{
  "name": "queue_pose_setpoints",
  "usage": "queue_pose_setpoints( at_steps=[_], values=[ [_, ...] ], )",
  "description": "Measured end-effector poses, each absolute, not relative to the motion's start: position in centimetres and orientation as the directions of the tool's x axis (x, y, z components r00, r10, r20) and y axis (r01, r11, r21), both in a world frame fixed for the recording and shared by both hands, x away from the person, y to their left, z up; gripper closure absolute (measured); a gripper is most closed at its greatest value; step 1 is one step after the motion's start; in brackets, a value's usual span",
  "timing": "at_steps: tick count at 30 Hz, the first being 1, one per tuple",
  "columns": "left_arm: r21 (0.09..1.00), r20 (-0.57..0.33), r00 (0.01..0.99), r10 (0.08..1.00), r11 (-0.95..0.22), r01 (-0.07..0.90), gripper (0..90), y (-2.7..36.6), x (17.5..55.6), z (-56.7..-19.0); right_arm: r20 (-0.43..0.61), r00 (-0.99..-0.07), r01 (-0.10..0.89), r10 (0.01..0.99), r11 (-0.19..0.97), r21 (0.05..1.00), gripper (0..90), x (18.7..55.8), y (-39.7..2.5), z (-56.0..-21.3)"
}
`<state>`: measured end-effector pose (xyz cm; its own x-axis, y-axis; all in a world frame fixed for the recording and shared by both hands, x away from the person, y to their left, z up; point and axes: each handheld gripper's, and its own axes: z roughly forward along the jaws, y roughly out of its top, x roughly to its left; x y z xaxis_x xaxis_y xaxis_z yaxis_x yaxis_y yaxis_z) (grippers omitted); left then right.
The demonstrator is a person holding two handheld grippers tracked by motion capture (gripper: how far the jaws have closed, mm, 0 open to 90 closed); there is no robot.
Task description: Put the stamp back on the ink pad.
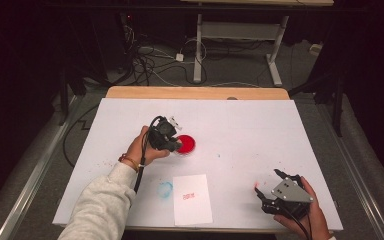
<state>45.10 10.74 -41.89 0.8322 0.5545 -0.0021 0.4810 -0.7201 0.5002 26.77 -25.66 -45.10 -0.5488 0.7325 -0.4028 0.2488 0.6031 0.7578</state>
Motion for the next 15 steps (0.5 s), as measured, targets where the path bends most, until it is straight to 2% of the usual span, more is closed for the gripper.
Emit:
queue_pose_setpoints(
  at_steps=[15],
  values=[
    [0.440,-0.023,0.830,0.558,-0.740,0.509,72.3,8.6,47.9,-43.1,-0.407,-0.554,0.250,0.726,0.612,0.750,19.8,26.8,-25.6,-45.2]
  ],
)
